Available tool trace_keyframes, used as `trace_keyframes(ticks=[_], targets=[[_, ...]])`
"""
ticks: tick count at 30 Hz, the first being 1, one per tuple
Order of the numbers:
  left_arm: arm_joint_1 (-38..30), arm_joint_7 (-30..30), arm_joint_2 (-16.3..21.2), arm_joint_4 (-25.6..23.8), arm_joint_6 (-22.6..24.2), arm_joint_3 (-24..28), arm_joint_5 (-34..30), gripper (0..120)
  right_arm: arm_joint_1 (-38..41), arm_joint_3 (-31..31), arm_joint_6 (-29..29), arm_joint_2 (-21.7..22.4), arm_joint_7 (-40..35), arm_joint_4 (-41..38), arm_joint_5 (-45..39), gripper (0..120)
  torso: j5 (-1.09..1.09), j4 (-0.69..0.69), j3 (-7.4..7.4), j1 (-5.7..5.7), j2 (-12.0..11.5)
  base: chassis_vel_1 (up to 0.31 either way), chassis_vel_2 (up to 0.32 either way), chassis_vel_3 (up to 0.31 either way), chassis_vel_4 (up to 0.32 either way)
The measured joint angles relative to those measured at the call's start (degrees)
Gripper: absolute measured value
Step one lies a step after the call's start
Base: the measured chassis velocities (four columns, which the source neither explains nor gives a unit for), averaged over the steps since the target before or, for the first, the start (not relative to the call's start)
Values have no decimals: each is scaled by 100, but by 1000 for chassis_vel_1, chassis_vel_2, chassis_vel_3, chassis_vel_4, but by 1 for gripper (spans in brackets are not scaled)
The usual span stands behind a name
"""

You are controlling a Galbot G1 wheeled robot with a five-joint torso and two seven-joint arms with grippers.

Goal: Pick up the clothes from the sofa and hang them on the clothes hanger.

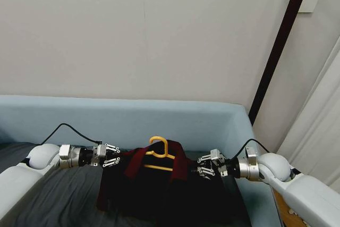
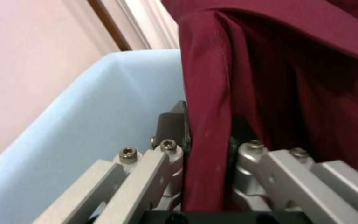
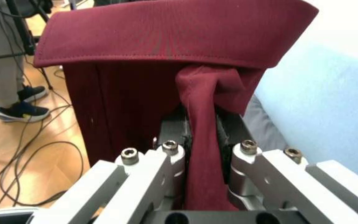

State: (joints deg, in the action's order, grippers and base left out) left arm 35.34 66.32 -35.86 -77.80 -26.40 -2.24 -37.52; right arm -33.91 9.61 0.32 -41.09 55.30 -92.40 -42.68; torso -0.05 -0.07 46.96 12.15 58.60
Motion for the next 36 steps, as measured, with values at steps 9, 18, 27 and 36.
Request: trace_keyframes(ticks=[9,18,27,36], targets=[[341,-192,174,-81,-131,-953,-546,55,-52,-403,126,117,-200,-90,-4,7,0,2,0,0,0,0,0,0,0],[1055,-859,170,-764,-150,-1591,-1746,85,-69,-842,16,410,-725,-478,-310,7,2,3,0,0,0,0,0,0,0],[1733,-2432,-265,-2287,148,-1497,-2327,100,-53,-1466,-166,1182,-1563,-1062,-619,7,1,-5,-1,0,0,0,0,0,0],[2135,-4541,-537,-3963,747,-722,-1930,100,133,-1326,-465,1861,-1906,-1608,-754,7,2,1,-1,0,1,0,0,0,0]])
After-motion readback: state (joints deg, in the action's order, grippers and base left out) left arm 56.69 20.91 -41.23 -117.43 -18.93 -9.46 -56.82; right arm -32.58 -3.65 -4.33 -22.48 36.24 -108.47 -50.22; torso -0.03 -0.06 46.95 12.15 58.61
